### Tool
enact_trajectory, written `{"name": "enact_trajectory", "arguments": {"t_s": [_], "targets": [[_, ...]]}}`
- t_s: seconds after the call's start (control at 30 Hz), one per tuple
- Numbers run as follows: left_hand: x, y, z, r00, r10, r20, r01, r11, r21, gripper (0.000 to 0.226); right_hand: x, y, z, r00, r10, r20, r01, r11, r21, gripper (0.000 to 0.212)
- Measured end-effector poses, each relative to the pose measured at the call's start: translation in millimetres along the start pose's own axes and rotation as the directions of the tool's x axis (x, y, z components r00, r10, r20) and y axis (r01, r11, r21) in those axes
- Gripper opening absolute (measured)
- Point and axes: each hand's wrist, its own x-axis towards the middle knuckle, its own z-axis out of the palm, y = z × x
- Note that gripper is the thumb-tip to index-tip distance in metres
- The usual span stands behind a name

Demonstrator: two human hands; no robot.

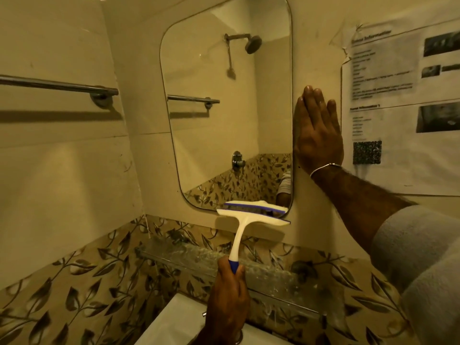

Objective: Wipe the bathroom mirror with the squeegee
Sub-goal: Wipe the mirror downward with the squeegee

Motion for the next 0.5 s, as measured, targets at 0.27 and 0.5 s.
{"name": "enact_trajectory", "arguments": {"t_s": [0.27, 0.5], "targets": [[26, 12, -15, 0.987, 0.105, -0.118, -0.11, 0.993, -0.033, 0.023, 2, -1, -4, 0.998, 0.02, 0.056, -0.02, 1.0, -0.006, 0.068], [114, 53, -64, 0.94, 0.211, -0.269, -0.244, 0.965, -0.096, 0.02, 3, 1, 1, 0.998, 0.008, 0.056, -0.009, 1.0, 0.013, 0.076]]}}
